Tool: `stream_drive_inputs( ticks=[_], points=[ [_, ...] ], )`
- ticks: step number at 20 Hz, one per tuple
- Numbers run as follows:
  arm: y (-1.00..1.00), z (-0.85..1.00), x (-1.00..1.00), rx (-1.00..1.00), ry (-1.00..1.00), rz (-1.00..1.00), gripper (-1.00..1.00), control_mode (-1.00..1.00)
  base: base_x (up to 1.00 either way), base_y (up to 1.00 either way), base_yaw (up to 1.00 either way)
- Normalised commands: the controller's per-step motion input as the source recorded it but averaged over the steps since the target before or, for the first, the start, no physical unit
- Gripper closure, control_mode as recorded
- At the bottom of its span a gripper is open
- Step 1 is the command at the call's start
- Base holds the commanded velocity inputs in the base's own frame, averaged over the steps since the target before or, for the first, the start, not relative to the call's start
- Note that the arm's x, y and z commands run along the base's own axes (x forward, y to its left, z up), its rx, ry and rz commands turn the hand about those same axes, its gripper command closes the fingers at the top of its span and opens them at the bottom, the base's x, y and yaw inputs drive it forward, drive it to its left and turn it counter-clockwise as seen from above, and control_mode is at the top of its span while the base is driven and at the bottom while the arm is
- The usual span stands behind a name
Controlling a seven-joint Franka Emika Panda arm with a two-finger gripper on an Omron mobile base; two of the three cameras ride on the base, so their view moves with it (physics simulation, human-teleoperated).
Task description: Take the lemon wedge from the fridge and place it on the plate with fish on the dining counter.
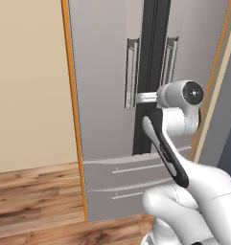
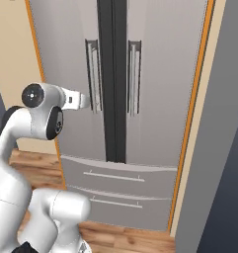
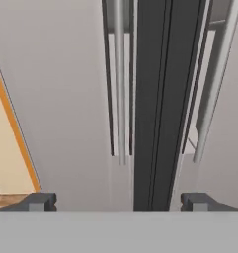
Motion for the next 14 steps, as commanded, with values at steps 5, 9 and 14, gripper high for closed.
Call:
stream_drive_inputs(
  ticks=[5, 9, 14],
  points=[
    [0.16, 0.1, 0.59, 0.0, -0.09, 0.0, -1.0, -1.0, 0.0, 0.0, 0.0],
    [0.0, 0.02, 0.72, 0.0, 0.0, -0.07, -1.0, -1.0, 0.0, 0.0, 0.0],
    [0.0, 0.0, 0.99, 0.0, 0.05, -0.03, -1.0, -1.0, 0.0, 0.0, 0.0]
  ],
)
